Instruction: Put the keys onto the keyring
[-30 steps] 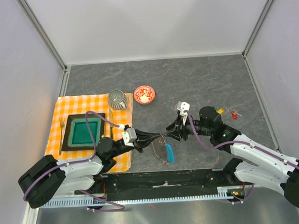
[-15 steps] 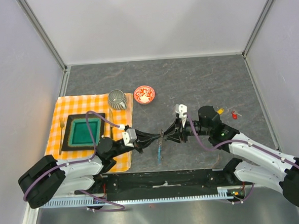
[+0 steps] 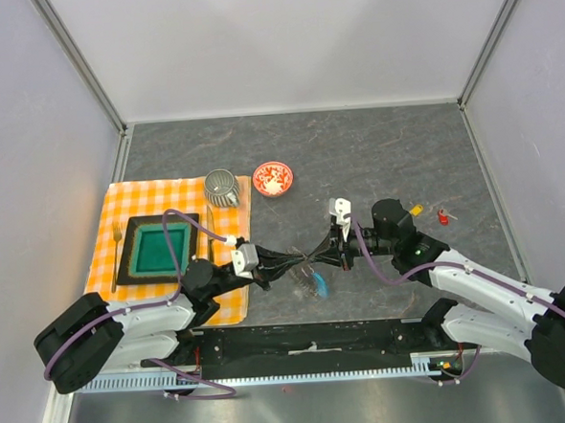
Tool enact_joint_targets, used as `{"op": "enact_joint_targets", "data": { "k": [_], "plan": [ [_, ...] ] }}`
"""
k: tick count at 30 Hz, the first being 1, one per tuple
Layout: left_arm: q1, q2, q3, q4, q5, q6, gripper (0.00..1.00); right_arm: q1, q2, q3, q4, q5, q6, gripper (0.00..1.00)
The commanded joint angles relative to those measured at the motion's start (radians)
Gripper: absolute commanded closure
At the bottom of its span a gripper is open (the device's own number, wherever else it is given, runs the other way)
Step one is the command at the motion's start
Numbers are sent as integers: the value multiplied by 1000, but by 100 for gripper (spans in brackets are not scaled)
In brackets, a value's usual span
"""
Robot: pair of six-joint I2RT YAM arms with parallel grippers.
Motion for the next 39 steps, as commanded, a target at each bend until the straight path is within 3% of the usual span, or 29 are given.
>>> {"op": "enact_joint_targets", "data": {
  "k": [1, 23, 39],
  "plan": [
    [-2, -4, 25, 117, 31, -23, 98, -4, 14, 24, 71, -63, 1, 100],
    [-2, 75, 55, 220, 111, -57, 98, -3, 118, 61, 151, -216, 66, 100],
    [-2, 128, 54, 320, 101, -103, 98, 38, 72, 30, 214, -84, 103, 100]
  ]
}}
